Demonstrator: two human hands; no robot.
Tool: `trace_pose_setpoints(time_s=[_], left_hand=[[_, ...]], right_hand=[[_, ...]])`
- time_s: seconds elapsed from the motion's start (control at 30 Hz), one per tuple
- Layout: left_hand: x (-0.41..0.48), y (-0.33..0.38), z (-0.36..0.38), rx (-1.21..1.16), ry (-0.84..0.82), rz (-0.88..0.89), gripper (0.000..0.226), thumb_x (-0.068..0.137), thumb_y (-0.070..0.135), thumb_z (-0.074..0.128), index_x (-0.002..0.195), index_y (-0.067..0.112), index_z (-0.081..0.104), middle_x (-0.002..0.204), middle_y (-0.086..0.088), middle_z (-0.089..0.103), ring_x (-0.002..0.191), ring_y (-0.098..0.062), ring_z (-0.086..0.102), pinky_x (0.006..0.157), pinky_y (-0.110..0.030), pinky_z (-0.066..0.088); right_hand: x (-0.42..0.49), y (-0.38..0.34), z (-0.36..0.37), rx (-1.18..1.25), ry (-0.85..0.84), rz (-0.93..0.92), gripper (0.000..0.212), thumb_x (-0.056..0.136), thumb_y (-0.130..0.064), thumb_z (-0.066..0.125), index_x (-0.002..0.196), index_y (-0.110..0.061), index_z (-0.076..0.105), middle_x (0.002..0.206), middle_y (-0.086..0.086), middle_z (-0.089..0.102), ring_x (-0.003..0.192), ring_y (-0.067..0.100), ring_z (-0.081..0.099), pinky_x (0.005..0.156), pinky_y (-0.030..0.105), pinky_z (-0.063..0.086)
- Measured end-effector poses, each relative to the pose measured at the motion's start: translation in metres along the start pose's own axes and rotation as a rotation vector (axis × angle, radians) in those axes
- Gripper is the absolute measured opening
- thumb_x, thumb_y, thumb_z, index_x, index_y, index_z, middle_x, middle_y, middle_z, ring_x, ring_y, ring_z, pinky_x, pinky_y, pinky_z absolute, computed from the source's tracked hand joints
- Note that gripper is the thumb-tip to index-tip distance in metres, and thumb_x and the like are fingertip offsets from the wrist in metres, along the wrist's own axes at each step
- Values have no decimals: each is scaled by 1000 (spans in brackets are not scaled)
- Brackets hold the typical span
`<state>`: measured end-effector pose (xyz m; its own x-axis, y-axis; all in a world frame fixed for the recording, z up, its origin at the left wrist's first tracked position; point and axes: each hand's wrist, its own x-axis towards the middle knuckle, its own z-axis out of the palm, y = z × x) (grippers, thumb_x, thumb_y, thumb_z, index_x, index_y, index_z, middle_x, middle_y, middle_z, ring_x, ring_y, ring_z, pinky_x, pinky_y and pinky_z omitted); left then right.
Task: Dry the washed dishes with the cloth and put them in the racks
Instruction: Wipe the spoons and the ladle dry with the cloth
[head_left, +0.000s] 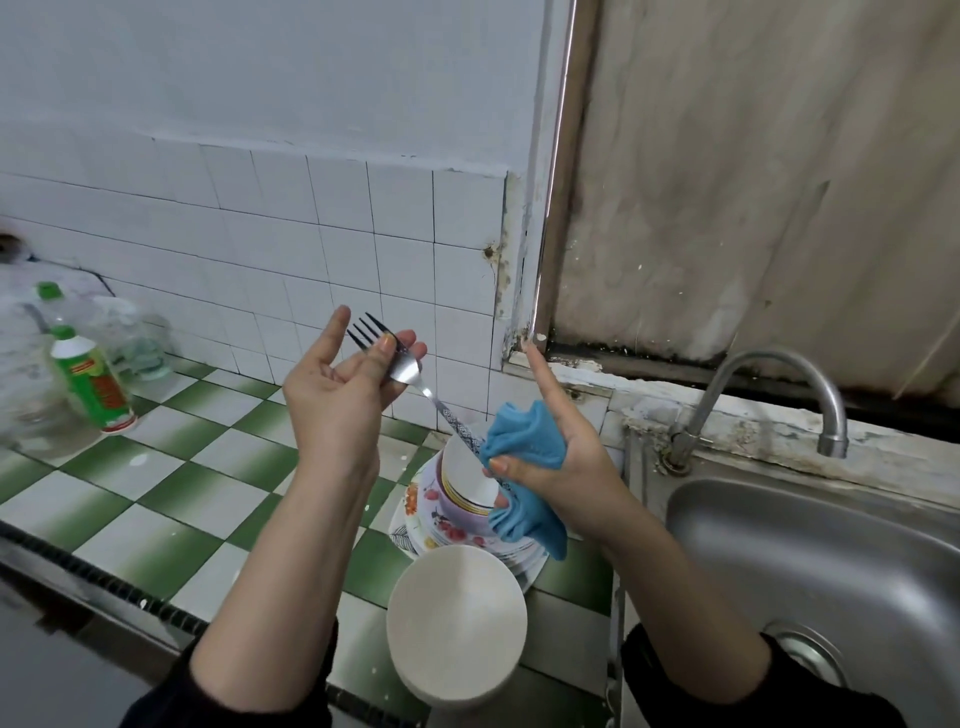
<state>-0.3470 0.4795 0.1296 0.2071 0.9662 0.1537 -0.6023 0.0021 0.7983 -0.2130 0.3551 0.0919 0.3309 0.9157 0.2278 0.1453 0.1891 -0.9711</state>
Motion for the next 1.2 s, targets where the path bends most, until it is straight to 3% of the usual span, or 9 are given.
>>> trace_pose_setpoints(time_s=[0.17,0.23,0.33,0.43,0.53,0.7,0.8,1.0,1.2], left_hand=[[2,-1,-7,25,-1,-4,52,93,-4,57,141,7,41,76,-5,75,76,-21,74,68,-25,58],[9,2,-8,61,8,-38,54,92,-4,58,142,7,40,77,-9,75,76,-23,74,69,-28,59],[8,1,-4,170,17,-120,75,89,-2,65,151,5,23,81,-15,72,67,-21,72,64,-27,59],[-11,-18,2,333,-34,-149,88,84,-5,69,153,9,16,84,-11,72,71,-20,72,63,-32,61],[-15,-29,3,479,-47,-122,73,86,-5,66,149,10,33,91,-4,74,87,-20,72,81,-42,59],[2,-11,5,482,-86,-61,45,94,-2,56,138,7,49,83,-5,75,67,-19,74,56,-25,58],[9,-5,5,394,-65,-13,44,97,-6,48,139,2,44,80,-7,72,60,-19,72,59,-27,59],[29,18,-18,266,-76,53,38,97,-9,44,132,4,49,76,-8,72,61,-23,72,59,-25,57],[16,3,-12,326,-213,-82,41,97,-5,45,136,5,49,61,-2,68,49,-20,64,52,-28,55]], right_hand=[[9,-3,17,-46,43,-86,99,82,7,70,151,-44,21,101,-28,65,85,15,62,80,29,59],[11,-1,24,-64,57,-125,99,82,7,71,151,-44,22,111,-7,57,79,22,56,82,39,59],[17,4,29,-94,121,-199,100,81,8,71,149,-46,23,89,22,57,64,20,46,69,36,55],[23,8,30,-236,157,-335,100,80,4,68,148,-53,21,72,11,51,55,19,42,56,38,48],[27,16,33,-466,156,-429,102,78,4,62,145,-58,15,67,-6,50,54,15,45,51,22,44],[19,33,43,-528,127,-490,100,76,5,74,150,-33,18,82,-26,43,61,1,47,61,3,39],[13,41,36,-506,90,-415,111,74,6,78,150,-45,15,82,-17,51,69,-2,52,63,3,40],[11,45,10,-271,214,-183,101,81,9,68,142,-53,18,79,-5,56,64,7,55,64,21,53],[32,5,8,86,392,-286,72,77,-25,74,134,-50,37,133,11,57,114,23,63,98,44,53]])
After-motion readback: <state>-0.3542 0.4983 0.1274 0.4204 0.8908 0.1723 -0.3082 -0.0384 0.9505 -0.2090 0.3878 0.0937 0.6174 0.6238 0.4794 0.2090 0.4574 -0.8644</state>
